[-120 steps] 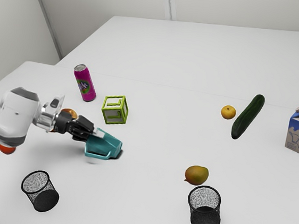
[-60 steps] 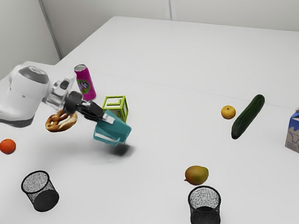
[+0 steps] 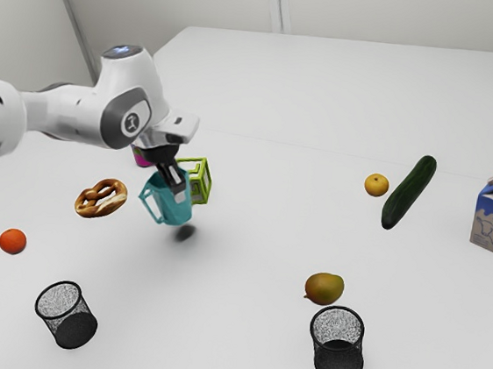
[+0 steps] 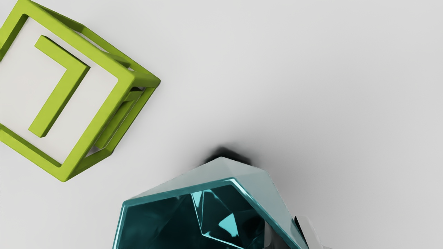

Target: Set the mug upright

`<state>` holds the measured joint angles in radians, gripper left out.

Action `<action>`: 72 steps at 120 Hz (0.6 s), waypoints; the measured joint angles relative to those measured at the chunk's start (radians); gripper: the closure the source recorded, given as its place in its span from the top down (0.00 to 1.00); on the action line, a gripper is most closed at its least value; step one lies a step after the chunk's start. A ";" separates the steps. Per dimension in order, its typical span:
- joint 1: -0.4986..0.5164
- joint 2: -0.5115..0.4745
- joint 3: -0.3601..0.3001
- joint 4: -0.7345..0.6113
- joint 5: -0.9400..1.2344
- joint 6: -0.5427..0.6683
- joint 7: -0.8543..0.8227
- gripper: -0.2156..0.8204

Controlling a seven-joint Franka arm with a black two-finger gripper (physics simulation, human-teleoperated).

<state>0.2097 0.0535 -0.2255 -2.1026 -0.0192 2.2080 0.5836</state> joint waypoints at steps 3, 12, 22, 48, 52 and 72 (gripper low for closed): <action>0.003 0.000 0.000 -0.013 0.009 0.013 -0.029 0.03; 0.021 0.000 -0.001 -0.046 0.024 0.047 -0.113 0.03; 0.041 -0.003 -0.001 -0.090 0.027 0.083 -0.195 0.03; 0.042 -0.004 -0.001 -0.140 0.013 0.145 -0.362 0.12; 0.038 -0.004 -0.001 -0.141 0.010 0.150 -0.381 0.19; 0.030 -0.004 -0.002 -0.141 0.001 0.161 -0.460 0.51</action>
<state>0.2394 0.0498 -0.2271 -2.2435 -0.0183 2.3689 0.1235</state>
